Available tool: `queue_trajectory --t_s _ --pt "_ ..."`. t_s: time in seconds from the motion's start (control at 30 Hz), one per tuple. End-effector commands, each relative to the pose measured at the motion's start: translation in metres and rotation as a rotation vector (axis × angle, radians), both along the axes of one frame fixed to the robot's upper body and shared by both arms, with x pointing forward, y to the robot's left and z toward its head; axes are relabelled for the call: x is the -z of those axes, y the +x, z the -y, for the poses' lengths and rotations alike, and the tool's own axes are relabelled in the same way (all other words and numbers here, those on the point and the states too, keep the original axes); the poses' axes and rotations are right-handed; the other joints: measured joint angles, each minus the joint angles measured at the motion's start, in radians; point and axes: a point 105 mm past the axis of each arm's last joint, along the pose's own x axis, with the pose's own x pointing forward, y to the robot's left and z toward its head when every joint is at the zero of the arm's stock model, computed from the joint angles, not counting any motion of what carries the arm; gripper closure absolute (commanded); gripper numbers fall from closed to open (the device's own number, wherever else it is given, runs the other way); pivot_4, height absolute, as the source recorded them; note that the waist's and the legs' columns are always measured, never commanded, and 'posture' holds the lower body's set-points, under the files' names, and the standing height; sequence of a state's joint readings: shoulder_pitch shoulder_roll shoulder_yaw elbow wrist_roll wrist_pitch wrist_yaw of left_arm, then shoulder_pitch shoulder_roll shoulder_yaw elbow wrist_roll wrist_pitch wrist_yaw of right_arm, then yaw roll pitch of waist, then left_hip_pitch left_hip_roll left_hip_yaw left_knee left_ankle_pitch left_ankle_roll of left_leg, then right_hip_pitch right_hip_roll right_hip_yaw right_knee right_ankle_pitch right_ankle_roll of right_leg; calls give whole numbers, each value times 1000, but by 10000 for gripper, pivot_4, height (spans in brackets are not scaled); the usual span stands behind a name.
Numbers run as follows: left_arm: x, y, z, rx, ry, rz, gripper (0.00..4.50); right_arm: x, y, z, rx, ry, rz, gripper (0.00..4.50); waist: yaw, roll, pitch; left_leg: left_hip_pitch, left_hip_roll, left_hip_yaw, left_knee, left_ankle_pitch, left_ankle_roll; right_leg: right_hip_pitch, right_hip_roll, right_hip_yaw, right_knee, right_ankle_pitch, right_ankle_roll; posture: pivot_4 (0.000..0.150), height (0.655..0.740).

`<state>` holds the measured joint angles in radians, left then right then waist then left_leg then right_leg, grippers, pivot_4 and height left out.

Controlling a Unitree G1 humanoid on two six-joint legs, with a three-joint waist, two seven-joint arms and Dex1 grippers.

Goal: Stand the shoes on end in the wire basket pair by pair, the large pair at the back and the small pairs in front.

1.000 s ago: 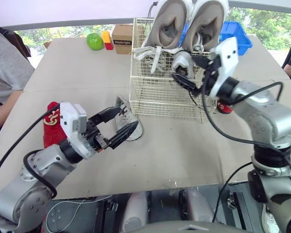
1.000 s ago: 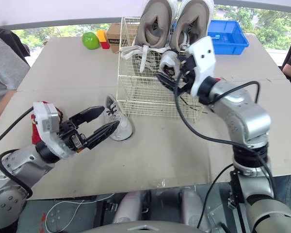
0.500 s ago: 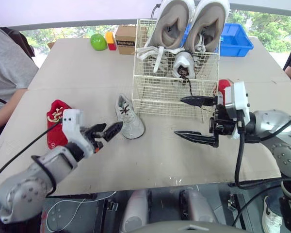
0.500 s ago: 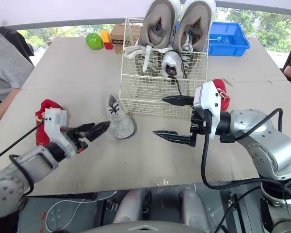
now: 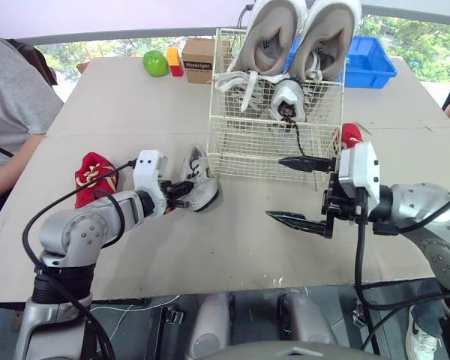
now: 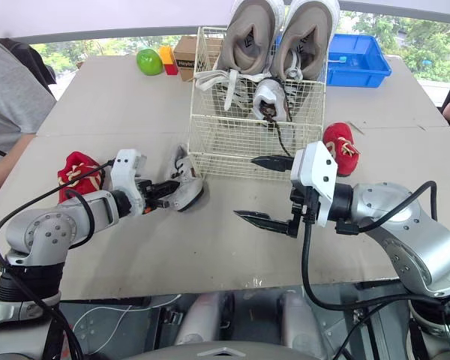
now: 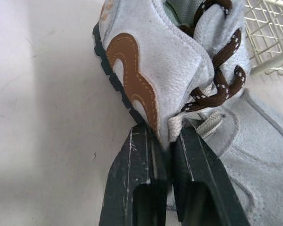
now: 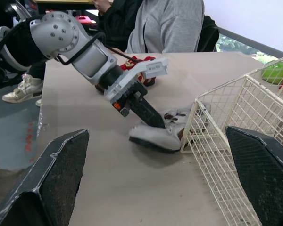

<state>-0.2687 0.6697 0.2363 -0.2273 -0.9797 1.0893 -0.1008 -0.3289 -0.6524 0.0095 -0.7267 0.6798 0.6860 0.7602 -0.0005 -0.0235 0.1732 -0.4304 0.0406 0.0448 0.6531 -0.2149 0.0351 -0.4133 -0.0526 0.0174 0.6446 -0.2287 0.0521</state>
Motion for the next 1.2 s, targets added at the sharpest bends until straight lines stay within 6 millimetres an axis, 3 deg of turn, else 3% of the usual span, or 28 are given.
queue_trajectory --t_s 0.03,0.13,0.23,0.27,0.4,0.53,0.77,0.93,1.03,1.2 --pt "-54 -2 -25 -143 -78 219 44679 -11 0 3 13 48 54 0 -4 -2 1 0 0 0 0 0 0 0 0 0 0 0 0 1500 7400" --pt "-102 -1 -33 -209 -68 430 44679 -11 7 7 57 73 97 0 -4 -5 1 -1 1 -2 0 0 0 -1 0 -2 0 0 0 1500 7400" --pt "-163 0 -15 -166 21 750 44679 -7 9 10 64 79 88 0 18 -6 2 -2 -2 -1 0 0 0 0 0 -3 0 0 0 1500 7400" --pt "-172 0 -9 -150 40 806 44679 -6 10 10 66 82 86 0 18 -6 1 -2 -2 2 1 0 0 1 0 -3 -1 0 0 1500 7400" --pt "-209 -1 47 64 120 1138 44679 -7 15 16 108 113 64 0 22 -6 1 -2 -4 4 1 0 0 2 -1 -2 -2 0 0 1500 7400" --pt "-227 22 75 71 188 1352 44679 -15 15 24 195 137 95 0 21 -6 1 -2 -4 4 1 0 0 2 1 -1 -2 0 0 1500 7400" --pt "-211 47 106 141 398 1581 44679 -20 8 37 308 167 120 0 12 -6 1 -2 -3 4 0 0 0 1 4 -1 -2 3 4 1500 7400" --pt "-179 62 113 205 482 1564 44679 -28 3 51 394 223 134 0 15 -6 1 -3 -3 4 0 0 0 0 4 -2 -2 3 5 1500 7400" --pt "-161 71 105 199 516 1502 44679 -29 0 63 446 220 150 0 16 -6 1 -3 -3 3 0 0 0 1 4 -2 -2 3 5 1500 7400" --pt "-138 72 102 253 529 1432 44679 -26 -1 72 478 186 151 0 13 -6 1 -2 -3 4 0 0 0 1 4 -1 -2 3 5 1500 7400"
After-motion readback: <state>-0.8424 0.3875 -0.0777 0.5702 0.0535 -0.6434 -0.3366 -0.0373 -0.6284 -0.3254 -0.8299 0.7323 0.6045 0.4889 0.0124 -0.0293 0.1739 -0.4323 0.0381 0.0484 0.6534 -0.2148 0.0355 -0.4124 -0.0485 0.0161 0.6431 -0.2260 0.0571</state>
